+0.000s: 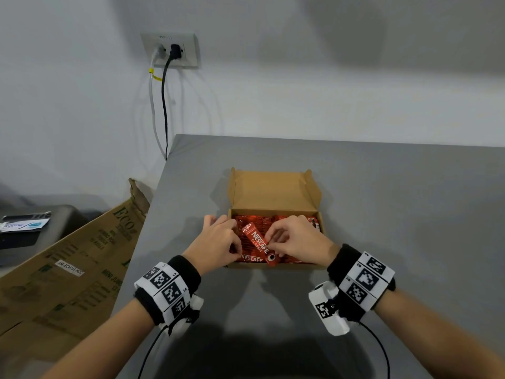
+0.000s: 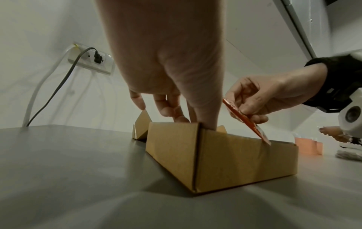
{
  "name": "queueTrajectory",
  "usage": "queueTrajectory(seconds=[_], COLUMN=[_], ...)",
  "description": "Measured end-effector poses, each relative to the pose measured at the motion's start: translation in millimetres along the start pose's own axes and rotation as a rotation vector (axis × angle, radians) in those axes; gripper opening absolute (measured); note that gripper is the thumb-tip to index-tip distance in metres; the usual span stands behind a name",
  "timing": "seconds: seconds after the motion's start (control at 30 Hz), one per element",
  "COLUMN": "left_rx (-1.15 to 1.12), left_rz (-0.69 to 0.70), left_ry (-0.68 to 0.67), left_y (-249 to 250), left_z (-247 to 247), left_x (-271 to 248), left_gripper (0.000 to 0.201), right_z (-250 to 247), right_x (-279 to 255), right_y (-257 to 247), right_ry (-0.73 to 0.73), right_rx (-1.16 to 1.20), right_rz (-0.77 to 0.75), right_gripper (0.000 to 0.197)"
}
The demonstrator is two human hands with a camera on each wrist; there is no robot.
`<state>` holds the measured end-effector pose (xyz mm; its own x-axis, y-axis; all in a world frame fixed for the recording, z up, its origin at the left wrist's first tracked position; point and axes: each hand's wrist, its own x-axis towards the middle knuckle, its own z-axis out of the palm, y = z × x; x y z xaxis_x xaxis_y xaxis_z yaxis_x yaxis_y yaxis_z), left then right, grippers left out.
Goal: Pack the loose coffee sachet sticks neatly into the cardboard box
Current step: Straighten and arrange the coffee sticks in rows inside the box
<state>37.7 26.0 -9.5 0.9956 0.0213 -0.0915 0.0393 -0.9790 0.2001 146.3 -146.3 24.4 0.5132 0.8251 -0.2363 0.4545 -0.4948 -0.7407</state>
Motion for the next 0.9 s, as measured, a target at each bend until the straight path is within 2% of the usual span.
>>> queueTrajectory(seconds=[0.1,0.23,0.4,0.57,0.63,0.7,0.8,0.9], left_rx=[-0.02,-0.073,-0.13,-0.22,-0.214,-0.155,-0.041,0.0], left_rz=[-0.021,-0.049,-0.049,-0.017,0.012,0.039,0.069,0.085], left_ry=[-0.01,-0.003,0.011,-0.018,0.001,-0.01,-0.043,-0.068], left_y=[-1.0,-2.8,-9.2,-13.2,-9.9,-5.1,-0.9,0.1], left_z=[0.6,1.8,0.9,-14.3,-16.3,-13.6,-5.5,-4.1], left_x=[-1.1,-1.4,-0.4,-2.3,0.9,4.1,6.6,9.0], left_gripper=[0.019,0.018,0.018,0.031,0.029,0.022,0.024,0.011], right_z=[8.6,10.0,11.7,17.5,24.8,31.5,33.4,26.2], right_x=[5.4,9.7,7.8,8.3,11.8,15.5,18.8,13.3], right_y=[-5.0,-9.3,-5.3,-5.9,-9.2,-12.4,-11.4,-7.3], right_ry=[0.055,0.203,-0.006,-0.105,-0.14,-0.16,-0.158,-0.147], right_rx=[-0.087,-0.041,-0.246,-0.46,-0.529,-0.544,-0.501,-0.431], right_rz=[-0.078,-0.136,-0.165,-0.175,-0.195,-0.19,-0.161,-0.131], right_gripper=[0.007,0.006,0.01,0.017,0.02,0.021,0.019,0.019])
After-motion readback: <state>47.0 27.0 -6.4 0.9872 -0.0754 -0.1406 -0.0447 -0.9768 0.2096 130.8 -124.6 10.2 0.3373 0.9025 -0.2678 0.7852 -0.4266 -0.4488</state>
